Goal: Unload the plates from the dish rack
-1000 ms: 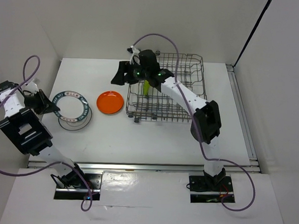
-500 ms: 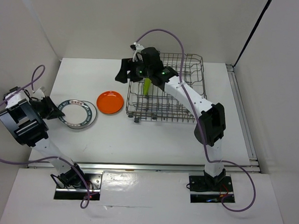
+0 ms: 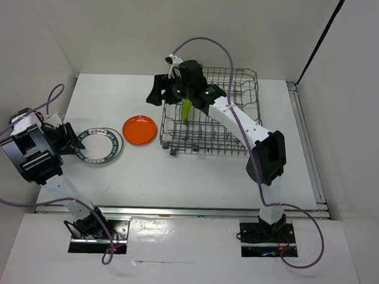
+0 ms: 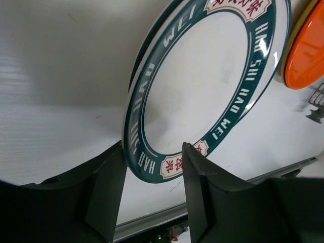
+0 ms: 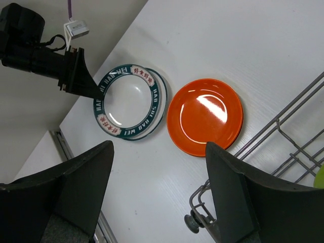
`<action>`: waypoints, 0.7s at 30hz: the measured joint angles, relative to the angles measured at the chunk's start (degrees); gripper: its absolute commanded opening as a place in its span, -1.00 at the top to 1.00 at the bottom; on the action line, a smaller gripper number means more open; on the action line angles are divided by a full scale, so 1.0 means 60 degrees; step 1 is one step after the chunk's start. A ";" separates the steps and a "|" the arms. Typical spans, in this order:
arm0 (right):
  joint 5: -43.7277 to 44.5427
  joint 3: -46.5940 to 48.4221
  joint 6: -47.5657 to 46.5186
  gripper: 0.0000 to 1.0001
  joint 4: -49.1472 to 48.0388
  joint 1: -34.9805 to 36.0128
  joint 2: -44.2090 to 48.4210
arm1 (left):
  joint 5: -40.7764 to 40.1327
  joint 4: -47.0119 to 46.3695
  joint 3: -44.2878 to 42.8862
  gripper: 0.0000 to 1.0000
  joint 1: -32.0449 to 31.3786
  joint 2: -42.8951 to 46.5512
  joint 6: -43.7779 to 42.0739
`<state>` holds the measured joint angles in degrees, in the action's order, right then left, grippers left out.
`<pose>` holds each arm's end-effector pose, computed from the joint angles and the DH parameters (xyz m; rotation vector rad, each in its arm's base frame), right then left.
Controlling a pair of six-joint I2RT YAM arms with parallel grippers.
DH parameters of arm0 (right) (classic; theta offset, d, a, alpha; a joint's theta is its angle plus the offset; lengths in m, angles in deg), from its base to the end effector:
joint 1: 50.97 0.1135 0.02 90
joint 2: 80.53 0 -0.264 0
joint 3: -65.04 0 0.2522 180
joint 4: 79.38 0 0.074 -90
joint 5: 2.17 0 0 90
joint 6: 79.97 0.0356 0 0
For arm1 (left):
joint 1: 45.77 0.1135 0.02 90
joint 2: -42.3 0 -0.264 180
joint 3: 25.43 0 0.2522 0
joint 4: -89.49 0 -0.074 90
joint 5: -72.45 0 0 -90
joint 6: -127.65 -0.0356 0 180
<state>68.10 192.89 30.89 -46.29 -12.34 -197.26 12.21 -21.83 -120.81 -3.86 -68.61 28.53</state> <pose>0.3721 0.3127 0.3577 -0.5565 1.9962 0.9999 0.2855 0.2325 0.1882 -0.7451 2.6641 -0.6030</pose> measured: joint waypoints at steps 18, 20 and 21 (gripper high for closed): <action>0.3603 0.1038 0.0215 -0.75 0.2171 -0.0051 -0.0171 | -0.1676 0.0022 0.0000 -0.55 -0.0991 0.0554 -0.0215; 0.4681 0.1803 0.0295 -0.75 0.2616 -0.0178 -0.0466 | -0.1734 0.0015 0.0000 -0.55 -0.1005 0.0725 -0.0204; 0.5147 0.2171 0.0299 -0.75 0.2827 -0.0288 -0.0630 | -0.1756 0.0011 0.0000 -0.55 -0.1013 0.0827 -0.0204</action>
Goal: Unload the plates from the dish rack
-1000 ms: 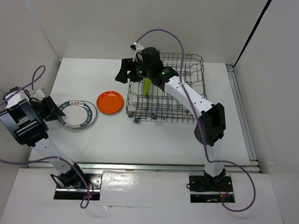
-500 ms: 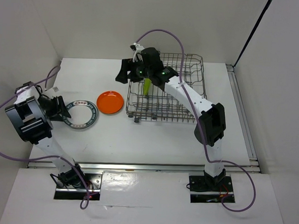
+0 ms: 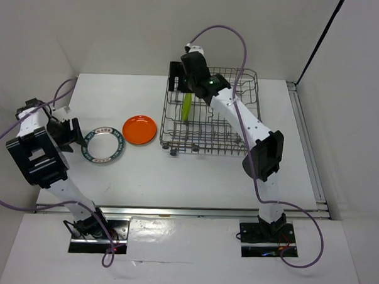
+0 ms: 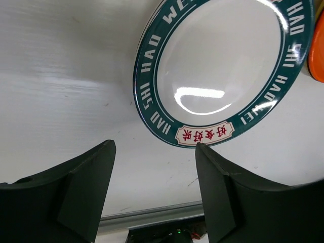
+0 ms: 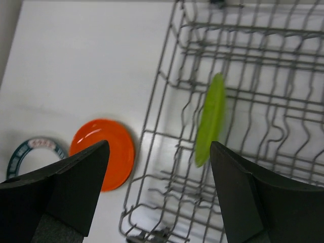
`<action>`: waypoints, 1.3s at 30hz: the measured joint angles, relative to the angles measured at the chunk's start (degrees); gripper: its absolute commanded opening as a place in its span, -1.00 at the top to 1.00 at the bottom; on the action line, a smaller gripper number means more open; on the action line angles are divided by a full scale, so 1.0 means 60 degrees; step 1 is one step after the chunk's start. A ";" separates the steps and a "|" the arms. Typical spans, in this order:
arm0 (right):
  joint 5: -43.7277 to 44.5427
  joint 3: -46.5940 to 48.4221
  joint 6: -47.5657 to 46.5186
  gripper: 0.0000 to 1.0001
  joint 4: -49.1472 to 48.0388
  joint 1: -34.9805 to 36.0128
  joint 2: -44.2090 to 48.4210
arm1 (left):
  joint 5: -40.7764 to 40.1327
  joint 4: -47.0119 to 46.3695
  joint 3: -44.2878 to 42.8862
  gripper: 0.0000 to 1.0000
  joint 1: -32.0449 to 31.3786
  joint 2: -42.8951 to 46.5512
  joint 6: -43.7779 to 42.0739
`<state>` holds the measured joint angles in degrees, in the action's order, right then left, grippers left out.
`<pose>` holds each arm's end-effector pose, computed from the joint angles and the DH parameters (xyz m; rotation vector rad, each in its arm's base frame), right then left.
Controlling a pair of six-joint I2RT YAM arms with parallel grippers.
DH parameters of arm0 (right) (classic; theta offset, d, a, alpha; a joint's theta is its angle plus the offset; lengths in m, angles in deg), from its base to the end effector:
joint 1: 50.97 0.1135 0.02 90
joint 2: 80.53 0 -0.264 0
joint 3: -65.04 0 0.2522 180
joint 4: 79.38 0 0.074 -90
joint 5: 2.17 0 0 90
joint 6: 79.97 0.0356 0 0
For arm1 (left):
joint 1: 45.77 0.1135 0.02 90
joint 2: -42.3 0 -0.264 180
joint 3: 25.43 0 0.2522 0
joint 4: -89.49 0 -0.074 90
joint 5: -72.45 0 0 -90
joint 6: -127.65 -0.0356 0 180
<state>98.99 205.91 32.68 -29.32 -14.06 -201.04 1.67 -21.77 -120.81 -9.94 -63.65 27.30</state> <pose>0.3920 0.2858 0.3747 -0.1427 2.1023 0.4285 0.2991 0.2015 0.2153 -0.5785 2.7613 -0.3359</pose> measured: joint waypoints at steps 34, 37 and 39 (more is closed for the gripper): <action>0.2164 0.0135 -0.0040 1.00 0.0616 -0.0565 -0.2233 | 0.0430 0.0430 -0.1260 -0.55 -0.0539 0.1253 0.0018; 0.2820 0.0233 -0.0146 1.00 0.0546 -0.0557 -0.1661 | 0.0627 0.0550 -0.1552 -0.55 -0.0590 0.1304 0.0029; 0.3275 0.0240 -0.0302 1.00 0.0408 -0.0546 -0.1147 | 0.0860 0.0667 -0.1789 -0.55 -0.0630 0.1370 0.0033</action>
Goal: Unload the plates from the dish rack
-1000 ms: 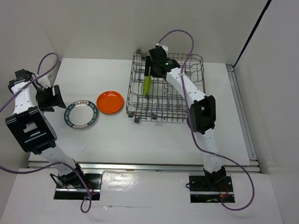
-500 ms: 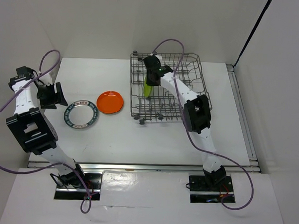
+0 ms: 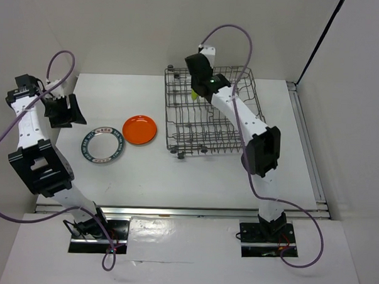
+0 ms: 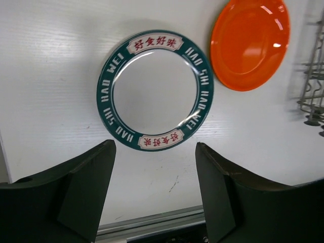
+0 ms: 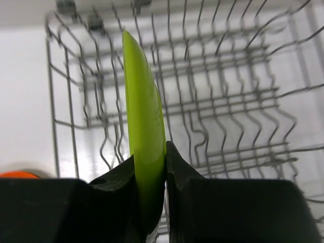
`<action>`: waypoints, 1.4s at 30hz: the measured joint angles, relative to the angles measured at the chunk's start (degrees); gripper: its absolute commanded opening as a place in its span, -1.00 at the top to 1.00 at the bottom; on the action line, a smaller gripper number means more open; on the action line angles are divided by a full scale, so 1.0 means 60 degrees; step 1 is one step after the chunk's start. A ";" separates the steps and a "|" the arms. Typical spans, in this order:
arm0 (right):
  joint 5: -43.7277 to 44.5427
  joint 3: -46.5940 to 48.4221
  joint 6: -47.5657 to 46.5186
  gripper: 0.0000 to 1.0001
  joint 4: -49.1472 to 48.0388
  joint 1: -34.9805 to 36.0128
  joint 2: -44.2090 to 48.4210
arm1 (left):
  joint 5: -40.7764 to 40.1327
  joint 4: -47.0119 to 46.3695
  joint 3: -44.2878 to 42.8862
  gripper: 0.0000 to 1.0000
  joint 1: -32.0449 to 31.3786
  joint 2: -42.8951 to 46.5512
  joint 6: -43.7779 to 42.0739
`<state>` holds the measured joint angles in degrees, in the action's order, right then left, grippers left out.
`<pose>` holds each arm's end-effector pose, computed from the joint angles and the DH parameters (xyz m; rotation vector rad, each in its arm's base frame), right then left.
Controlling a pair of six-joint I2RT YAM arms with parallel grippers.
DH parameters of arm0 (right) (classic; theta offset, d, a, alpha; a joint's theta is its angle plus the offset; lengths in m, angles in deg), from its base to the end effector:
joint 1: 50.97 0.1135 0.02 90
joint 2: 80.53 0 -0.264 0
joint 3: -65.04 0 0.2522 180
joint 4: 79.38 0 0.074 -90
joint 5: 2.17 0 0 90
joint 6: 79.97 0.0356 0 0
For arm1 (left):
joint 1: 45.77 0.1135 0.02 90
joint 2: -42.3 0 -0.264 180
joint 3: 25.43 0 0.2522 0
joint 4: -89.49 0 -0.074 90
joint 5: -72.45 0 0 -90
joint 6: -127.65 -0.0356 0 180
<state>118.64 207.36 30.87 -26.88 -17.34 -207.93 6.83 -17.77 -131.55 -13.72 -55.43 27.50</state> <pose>0.4322 0.2656 0.3244 0.0492 2.1218 -0.0414 0.3054 0.1738 0.3160 -0.3627 2.5372 -0.3061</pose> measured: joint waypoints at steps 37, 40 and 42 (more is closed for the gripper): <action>-1.3737 -0.3231 0.2532 1.00 -0.6386 0.0958 0.0047 | 0.2514 -0.0102 0.0142 0.27 -0.3402 0.0495 0.0645; -1.3697 -0.3235 0.2433 1.00 -0.6277 0.0922 -0.0036 | 0.3126 0.0153 0.0102 0.85 -0.3432 0.0426 0.0623; -1.4003 -0.3235 0.2521 1.00 -0.6390 0.0783 -0.0091 | 0.3606 0.0266 0.0011 1.00 -0.3384 0.0364 0.0357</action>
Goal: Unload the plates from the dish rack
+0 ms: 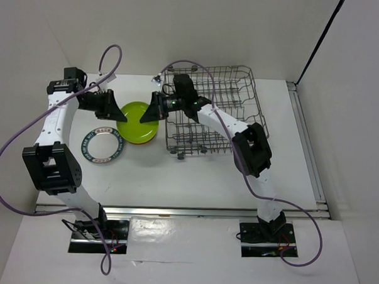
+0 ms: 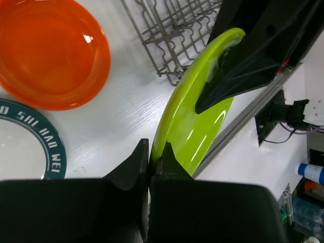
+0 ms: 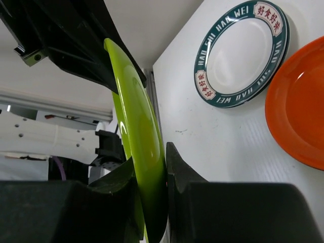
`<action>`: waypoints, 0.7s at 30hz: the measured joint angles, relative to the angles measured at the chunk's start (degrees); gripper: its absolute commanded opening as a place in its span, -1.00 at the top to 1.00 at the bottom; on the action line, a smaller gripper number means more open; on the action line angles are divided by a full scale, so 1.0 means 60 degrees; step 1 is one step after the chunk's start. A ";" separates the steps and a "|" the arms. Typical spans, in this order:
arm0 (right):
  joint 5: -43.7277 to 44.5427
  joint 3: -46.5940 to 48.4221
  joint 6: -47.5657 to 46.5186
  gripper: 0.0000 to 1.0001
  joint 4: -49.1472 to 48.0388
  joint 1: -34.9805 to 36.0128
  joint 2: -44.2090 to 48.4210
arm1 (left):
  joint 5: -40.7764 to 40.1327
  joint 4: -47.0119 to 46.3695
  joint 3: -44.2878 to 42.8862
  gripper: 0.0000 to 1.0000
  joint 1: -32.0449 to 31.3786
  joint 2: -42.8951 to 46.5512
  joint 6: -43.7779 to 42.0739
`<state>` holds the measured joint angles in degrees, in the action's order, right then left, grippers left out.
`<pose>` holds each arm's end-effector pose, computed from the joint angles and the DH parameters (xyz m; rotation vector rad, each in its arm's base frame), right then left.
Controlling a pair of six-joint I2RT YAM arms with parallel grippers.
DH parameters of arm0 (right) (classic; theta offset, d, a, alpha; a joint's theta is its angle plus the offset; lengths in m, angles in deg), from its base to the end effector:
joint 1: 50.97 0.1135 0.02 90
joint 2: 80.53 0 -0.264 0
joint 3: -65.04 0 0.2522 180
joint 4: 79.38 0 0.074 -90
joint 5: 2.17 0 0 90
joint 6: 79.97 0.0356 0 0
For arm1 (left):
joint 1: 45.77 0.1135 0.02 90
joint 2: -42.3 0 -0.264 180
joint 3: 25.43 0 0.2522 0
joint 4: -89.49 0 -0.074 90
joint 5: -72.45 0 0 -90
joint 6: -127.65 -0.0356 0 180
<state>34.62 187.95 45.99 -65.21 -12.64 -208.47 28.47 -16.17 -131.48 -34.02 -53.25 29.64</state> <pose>0.3930 0.3471 0.2682 -0.7703 2.0301 1.6945 0.3352 0.0436 0.3336 0.1594 2.4219 -0.9143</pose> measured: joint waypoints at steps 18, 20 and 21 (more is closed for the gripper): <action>0.2805 0.0503 -0.1559 -0.60 0.2368 -0.0127 0.0543 | -0.0572 0.0233 -0.1606 1.00 0.1217 -0.1898 0.0372; 0.3381 0.0488 -0.1818 -0.60 0.2652 -0.0273 0.0973 | -0.0678 0.0135 -0.1807 1.00 0.1282 -0.2328 0.0601; 0.3708 0.0488 -0.1949 -0.60 0.2750 -0.0361 0.1246 | -0.0725 0.0087 -0.2004 1.00 0.1271 -0.2663 0.0667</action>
<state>56.87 190.88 34.30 -48.71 -14.81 -201.00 24.12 -15.65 -143.50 -26.39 -69.22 33.64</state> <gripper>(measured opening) 0.799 0.090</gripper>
